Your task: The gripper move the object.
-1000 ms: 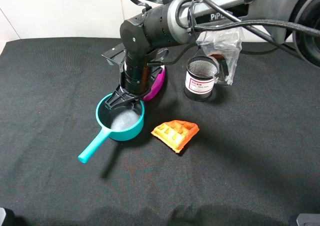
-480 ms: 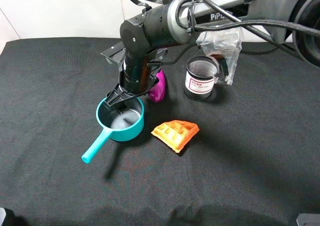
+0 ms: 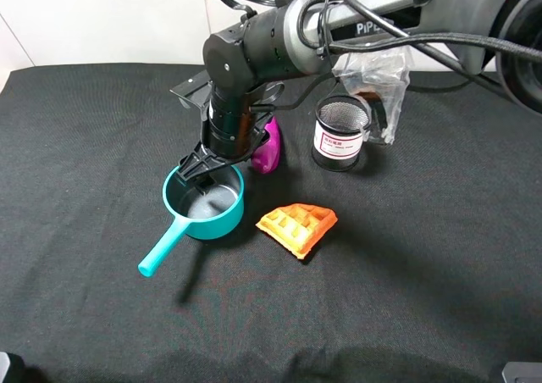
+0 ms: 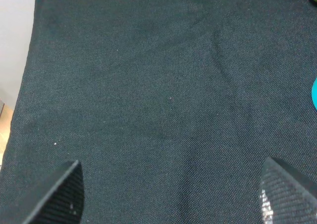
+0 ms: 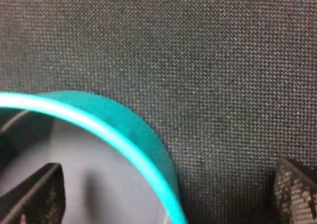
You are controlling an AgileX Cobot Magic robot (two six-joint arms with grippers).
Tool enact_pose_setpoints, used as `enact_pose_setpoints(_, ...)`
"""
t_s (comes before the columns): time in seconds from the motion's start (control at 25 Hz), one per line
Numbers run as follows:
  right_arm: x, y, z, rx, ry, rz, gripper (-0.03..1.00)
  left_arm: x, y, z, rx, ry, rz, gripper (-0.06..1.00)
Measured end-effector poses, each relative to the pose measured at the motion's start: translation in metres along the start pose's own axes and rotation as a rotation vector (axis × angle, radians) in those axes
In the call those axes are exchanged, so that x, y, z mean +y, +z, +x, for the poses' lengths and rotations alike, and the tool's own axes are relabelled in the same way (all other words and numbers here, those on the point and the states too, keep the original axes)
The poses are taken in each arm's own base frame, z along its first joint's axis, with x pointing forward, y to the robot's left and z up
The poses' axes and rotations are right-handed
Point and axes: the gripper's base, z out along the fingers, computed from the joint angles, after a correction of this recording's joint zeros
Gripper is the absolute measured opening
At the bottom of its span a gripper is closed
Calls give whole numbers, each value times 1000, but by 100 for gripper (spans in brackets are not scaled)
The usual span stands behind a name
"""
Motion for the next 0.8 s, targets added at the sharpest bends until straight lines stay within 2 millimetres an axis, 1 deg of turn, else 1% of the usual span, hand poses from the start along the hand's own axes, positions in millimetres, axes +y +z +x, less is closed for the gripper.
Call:
enact_pose_setpoints(0.16, 2, -11, -3, -27, -3, -2, 63, 0, 0, 0, 0, 0, 0, 76)
enact_pose_setpoints(0.32, 2, -27, -7, -61, -4, -4, 63, 0, 0, 0, 0, 0, 0, 76)
enact_pose_setpoints(0.6, 4, -60, -10, -101, -6, -9, 63, 0, 0, 0, 0, 0, 0, 76)
enact_pose_setpoints(0.8, 5, -90, -10, -134, -9, -12, 63, 0, 0, 0, 0, 0, 0, 76)
